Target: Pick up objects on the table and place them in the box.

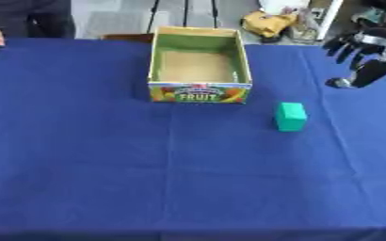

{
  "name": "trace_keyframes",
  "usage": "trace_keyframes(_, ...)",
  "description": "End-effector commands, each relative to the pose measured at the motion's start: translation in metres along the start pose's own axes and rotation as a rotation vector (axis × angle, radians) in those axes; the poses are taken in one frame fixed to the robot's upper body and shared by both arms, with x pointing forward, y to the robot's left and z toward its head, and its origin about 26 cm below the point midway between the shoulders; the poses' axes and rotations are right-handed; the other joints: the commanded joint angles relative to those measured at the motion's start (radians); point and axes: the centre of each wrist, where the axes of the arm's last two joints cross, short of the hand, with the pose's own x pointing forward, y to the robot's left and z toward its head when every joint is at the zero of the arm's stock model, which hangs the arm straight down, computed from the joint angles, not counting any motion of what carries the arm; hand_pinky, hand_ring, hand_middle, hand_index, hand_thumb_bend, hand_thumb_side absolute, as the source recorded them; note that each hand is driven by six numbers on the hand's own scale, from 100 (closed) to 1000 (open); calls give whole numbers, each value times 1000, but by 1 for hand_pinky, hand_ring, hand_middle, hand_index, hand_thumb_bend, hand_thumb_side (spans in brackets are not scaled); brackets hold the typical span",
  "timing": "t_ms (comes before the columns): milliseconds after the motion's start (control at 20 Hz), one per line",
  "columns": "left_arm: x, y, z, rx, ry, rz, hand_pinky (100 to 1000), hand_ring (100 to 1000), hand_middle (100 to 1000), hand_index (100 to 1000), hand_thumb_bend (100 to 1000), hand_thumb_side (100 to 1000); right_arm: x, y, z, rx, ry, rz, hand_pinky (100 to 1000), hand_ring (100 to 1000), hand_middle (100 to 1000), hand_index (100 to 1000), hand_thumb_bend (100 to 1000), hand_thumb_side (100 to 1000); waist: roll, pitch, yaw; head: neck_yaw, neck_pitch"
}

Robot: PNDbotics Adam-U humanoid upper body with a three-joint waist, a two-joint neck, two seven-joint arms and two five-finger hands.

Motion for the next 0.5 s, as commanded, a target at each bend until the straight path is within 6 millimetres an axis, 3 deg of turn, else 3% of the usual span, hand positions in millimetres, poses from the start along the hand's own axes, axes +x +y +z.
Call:
trace_keyframes(50, 8, 4, -6, -15, -28, -27, 648, 833, 723, 780, 642, 689, 2, -12, 5, 9, 2, 38, 616, 761, 797, 912, 359, 100, 1, -10, -2, -1, 7)
trace_keyframes(500, 8, 3, -6, -17, -31, -22, 648, 833, 723, 780, 641, 689, 6, 0, -10, 55, -15, 26, 613, 758, 795, 912, 342, 100, 3, -7, 2, -2, -4)
